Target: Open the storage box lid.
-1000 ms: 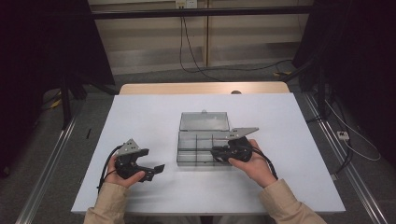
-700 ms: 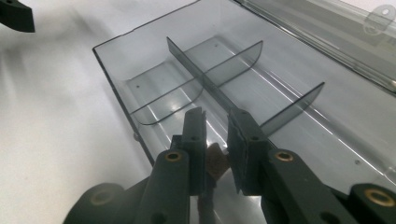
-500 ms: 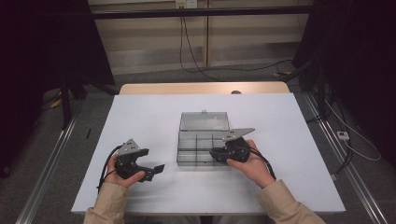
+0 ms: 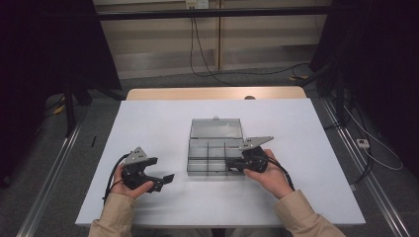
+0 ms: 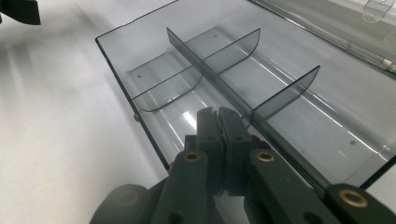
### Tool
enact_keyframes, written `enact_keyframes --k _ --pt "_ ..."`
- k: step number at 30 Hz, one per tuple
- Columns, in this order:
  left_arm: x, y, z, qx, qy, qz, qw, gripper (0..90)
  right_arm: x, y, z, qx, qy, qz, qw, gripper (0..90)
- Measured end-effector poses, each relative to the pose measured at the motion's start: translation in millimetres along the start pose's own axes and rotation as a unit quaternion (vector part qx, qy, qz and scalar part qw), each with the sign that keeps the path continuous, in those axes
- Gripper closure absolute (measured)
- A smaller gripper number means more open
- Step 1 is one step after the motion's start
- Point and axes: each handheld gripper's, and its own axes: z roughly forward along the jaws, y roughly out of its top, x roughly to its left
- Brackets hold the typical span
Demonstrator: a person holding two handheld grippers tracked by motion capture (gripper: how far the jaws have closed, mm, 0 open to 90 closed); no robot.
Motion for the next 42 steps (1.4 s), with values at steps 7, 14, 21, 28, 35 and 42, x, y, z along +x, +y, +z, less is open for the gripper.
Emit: enact_keyframes --k 7,14,21,28,35,42 --pt "-0.5 -0.1 0.5 0.0 0.0 0.0 1.0 6.6 0.1 -1.6 2.2 0.004 0.001 0.0 1.0 88.7" --pt "-0.7 0.1 1.0 -0.001 -0.001 -0.001 1.0 6.6 -2.3 -4.1 2.9 0.003 0.0 0.005 1.0 87.7" --pt "-1.0 1.4 1.7 -0.001 -0.003 0.0 1.0 6.6 -2.9 -3.6 1.0 -0.009 0.005 0.019 0.9998 82.0" --pt "-1.1 3.1 2.1 -0.001 -0.002 0.001 1.0 6.6 -3.8 -3.1 -0.8 -0.015 0.001 0.024 0.9996 79.3" --pt "-1.7 3.4 2.9 -0.002 -0.004 0.002 1.0 6.6 -4.7 -4.6 0.1 -0.001 -0.004 0.018 0.9998 88.9" --pt "-1.7 3.2 3.3 0.0 -0.004 0.002 1.0 6.6 -4.1 -5.3 3.3 0.004 0.0 0.017 0.9999 89.2"
